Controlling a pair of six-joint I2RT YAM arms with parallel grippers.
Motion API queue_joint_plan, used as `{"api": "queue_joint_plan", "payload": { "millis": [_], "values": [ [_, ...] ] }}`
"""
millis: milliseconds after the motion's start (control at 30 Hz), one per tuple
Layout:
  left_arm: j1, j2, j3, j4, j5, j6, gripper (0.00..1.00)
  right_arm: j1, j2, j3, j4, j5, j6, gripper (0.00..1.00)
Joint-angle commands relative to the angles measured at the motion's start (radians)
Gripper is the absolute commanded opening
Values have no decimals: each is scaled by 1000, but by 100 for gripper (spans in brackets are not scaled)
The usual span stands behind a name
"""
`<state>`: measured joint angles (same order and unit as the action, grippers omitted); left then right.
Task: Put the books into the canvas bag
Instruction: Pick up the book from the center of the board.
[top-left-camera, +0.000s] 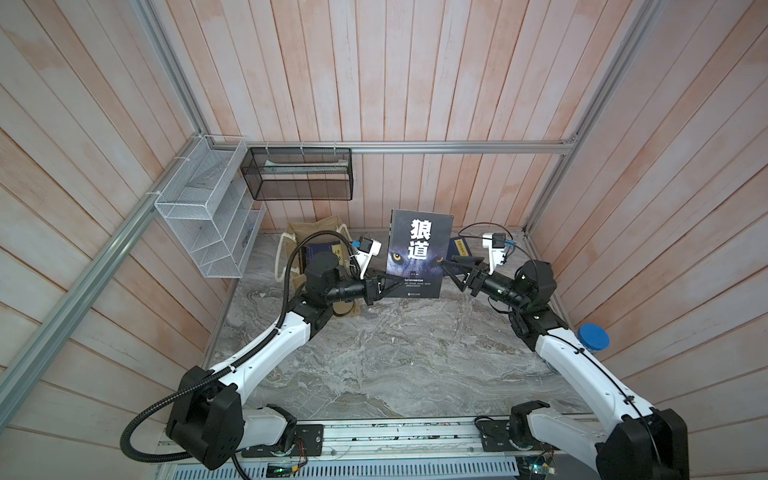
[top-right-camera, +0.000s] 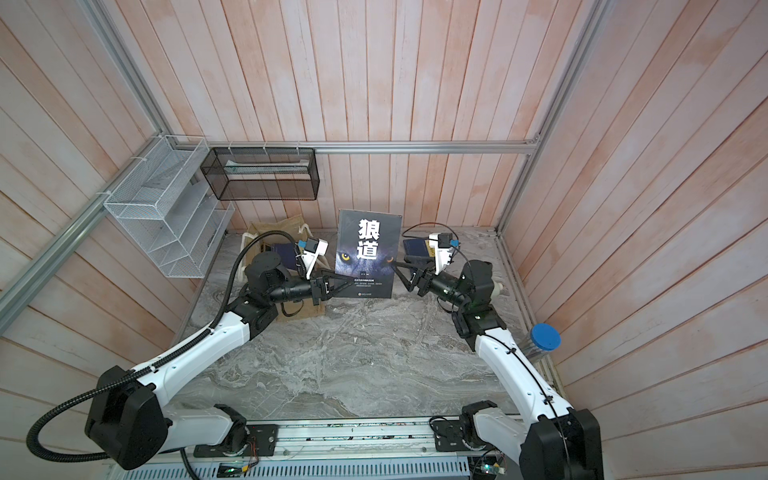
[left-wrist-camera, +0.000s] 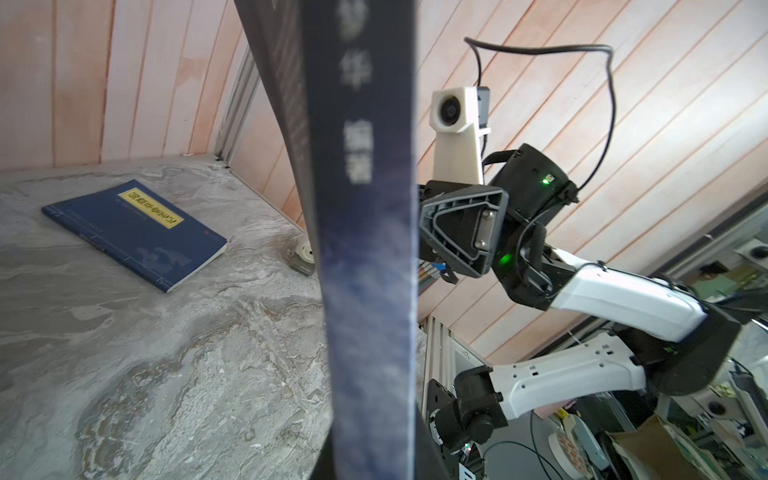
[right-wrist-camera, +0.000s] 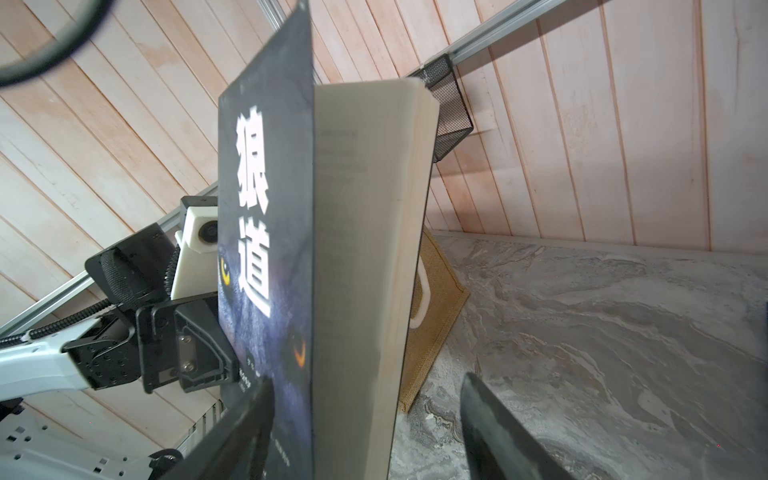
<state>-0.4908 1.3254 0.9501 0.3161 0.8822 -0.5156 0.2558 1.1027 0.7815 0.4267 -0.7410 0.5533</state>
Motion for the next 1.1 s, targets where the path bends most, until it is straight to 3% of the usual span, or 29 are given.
{"api": "queue_joint_plan", "payload": {
  "millis": [0,233,467,533,633,867,967,1067],
  "values": [
    [6,-6,21,171,92,-38,4,3,18,46,1,-40,-2,71],
    [6,-5,8,222,120,-69,4,13,73,96,14,-169,67,72],
    [8,1,3,223,99,-64,4,42,135,89,192,-312,212,71],
    [9,1,1,207,88,-59,4,42,140,84,245,-322,252,67],
    [15,3,6,142,50,-51,3,42,129,62,320,-314,266,55],
    [20,-11,1,97,-6,-74,4,46,113,25,338,-254,259,11],
    [21,-7,1,128,4,-104,10,55,105,22,296,-229,226,3],
    [24,-3,11,174,12,-146,25,77,95,42,170,-193,132,0]
  ]
}}
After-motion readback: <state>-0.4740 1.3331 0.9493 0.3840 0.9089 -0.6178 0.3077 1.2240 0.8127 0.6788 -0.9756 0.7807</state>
